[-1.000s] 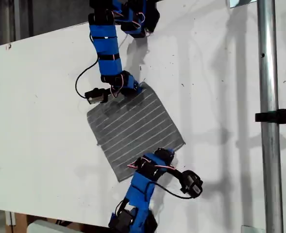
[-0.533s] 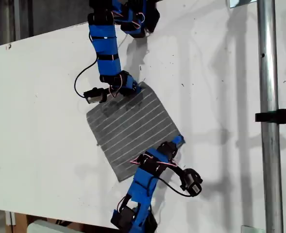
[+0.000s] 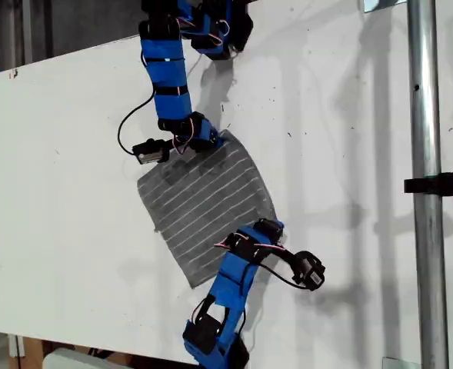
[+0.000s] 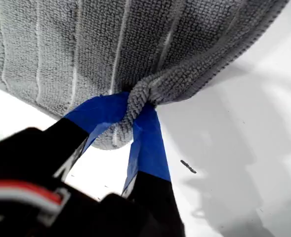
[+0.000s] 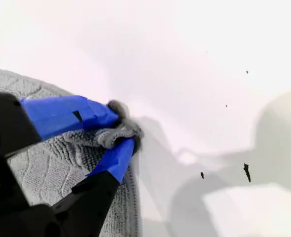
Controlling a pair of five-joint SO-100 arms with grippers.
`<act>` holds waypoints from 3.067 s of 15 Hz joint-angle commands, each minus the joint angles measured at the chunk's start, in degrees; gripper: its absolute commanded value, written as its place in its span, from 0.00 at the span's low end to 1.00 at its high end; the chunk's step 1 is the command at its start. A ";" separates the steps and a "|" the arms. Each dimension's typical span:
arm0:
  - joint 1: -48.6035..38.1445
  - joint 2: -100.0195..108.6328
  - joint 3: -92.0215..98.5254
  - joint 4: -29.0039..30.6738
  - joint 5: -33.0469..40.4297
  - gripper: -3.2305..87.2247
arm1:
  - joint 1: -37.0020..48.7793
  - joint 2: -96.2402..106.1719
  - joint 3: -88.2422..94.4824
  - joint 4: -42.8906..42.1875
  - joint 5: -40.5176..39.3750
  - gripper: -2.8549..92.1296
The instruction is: Grasp corners of a towel and fold twice.
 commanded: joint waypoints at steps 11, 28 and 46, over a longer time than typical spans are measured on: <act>9.76 16.61 2.20 15.56 -11.43 0.00 | -20.57 0.88 -11.95 0.18 13.71 0.03; -37.97 56.78 36.47 15.73 16.79 0.00 | 17.05 0.09 -36.83 -4.39 -25.66 0.03; -16.08 63.37 70.84 -10.46 -12.13 0.01 | 17.23 -11.60 -24.70 1.41 -16.70 0.03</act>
